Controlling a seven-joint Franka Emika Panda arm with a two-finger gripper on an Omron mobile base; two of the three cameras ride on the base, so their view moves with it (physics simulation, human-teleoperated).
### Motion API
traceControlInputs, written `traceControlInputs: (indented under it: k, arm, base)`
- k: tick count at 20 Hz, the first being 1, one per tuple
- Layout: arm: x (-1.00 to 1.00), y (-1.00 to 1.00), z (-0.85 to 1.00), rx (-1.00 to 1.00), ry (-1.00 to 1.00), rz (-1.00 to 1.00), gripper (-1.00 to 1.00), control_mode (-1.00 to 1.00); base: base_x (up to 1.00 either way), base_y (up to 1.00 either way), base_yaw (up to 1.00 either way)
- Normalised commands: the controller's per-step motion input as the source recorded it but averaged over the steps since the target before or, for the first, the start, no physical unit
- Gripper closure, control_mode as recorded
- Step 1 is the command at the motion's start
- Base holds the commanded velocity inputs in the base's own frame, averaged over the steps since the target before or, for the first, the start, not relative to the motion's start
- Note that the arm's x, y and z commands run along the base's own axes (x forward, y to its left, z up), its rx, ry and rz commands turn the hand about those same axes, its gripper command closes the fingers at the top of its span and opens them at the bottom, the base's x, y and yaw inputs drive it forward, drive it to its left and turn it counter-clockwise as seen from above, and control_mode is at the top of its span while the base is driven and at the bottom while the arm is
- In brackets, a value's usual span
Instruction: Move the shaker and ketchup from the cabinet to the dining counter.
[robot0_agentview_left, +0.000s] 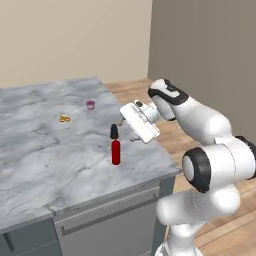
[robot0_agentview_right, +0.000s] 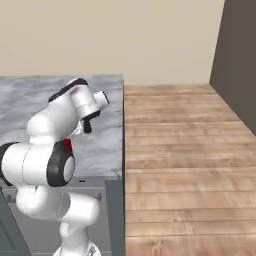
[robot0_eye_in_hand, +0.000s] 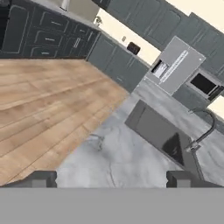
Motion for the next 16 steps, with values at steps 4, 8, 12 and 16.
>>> traceControlInputs:
  k: [4,8,12,16]
  arm:
    - [-1.00,0.25,0.39,-0.37,-0.69,0.00,-1.00,-1.00]
    - [-1.00,0.31,0.14,-0.41,-0.66,0.00,-1.00,-1.00]
    - [-1.00,0.36,0.02,-0.38,-0.54,0.00,-1.00,-1.00]
    - [-0.90,0.37,0.00,-0.29,-0.30,0.01,-1.00,-1.00]
  base:
    - [0.00,0.00,0.00]
    - [0.00,0.00,0.00]
    - [0.00,0.00,0.00]
    - [0.00,0.00,0.00]
